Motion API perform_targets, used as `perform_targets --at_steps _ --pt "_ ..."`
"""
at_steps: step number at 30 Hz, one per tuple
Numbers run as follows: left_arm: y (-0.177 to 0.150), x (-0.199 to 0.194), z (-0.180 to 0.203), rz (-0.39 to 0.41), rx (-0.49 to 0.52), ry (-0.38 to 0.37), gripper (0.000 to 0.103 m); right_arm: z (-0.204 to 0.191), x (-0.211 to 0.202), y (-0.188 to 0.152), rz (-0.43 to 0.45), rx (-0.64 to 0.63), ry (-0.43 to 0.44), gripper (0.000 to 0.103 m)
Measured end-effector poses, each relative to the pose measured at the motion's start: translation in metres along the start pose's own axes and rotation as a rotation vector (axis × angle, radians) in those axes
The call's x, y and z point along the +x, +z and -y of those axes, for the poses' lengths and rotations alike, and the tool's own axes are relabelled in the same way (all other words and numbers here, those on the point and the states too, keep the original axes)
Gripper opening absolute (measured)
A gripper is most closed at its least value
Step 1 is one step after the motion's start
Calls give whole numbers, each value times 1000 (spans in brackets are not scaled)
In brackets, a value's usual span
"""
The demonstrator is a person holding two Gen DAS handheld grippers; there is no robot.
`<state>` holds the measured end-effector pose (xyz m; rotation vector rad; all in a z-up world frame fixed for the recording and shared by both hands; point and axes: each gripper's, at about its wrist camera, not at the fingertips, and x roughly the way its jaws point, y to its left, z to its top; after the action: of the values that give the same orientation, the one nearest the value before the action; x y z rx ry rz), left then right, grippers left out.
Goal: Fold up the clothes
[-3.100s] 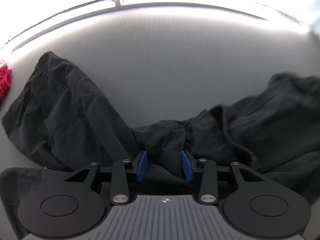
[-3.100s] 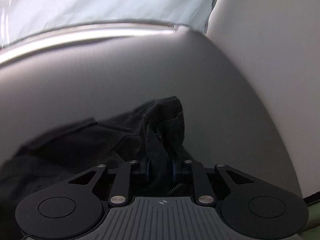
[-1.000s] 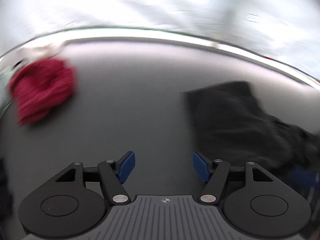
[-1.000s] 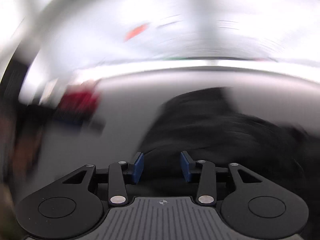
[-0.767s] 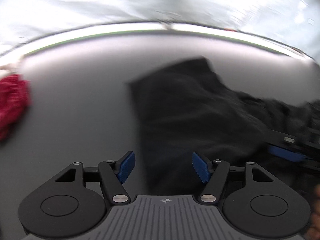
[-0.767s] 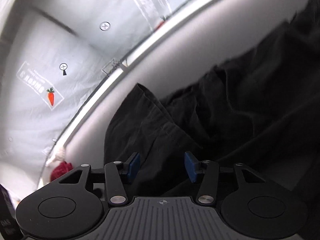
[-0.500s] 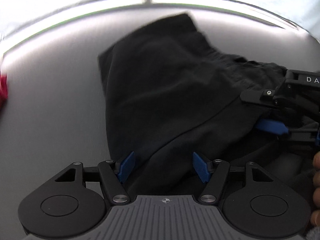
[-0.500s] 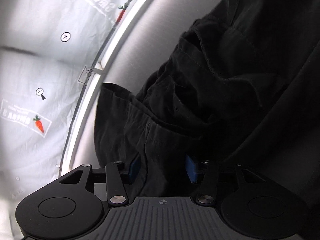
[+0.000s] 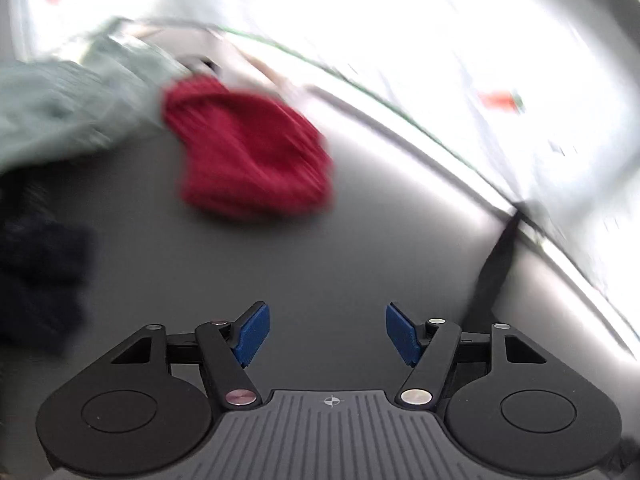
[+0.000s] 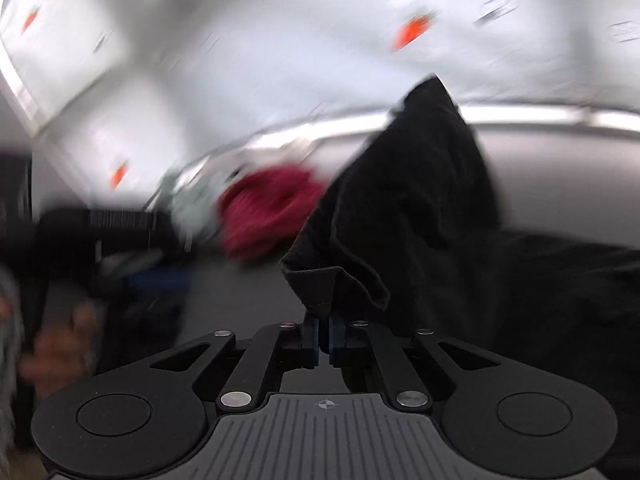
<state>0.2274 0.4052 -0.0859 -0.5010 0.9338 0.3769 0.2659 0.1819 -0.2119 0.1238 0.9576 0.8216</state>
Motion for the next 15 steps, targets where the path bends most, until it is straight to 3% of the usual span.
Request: perform_targets --at_steps 2,4,6,8,11,13,15 --pt "2 -2 -6 6 4 40 70 -20 12 -11 -54 -32 -4 22" --pt "-4 2 1 -9 43 31 70 -10 -7 -17 -9 40 16 44" --pt "-18 13 21 -47 110 -19 70 13 -34 -22 57 143 15 56" --pt "-34 30 54 -101 187 -83 70 50 -71 -28 138 247 -50 58" --pt "-62 50 114 -164 323 -179 70 122 -149 -49 269 408 -250 65" --pt "-82 59 158 -191 411 -236 70 163 -194 -66 336 480 -388 74" --pt "-99 66 197 -204 481 -284 70 209 -243 -87 388 557 -550 75"
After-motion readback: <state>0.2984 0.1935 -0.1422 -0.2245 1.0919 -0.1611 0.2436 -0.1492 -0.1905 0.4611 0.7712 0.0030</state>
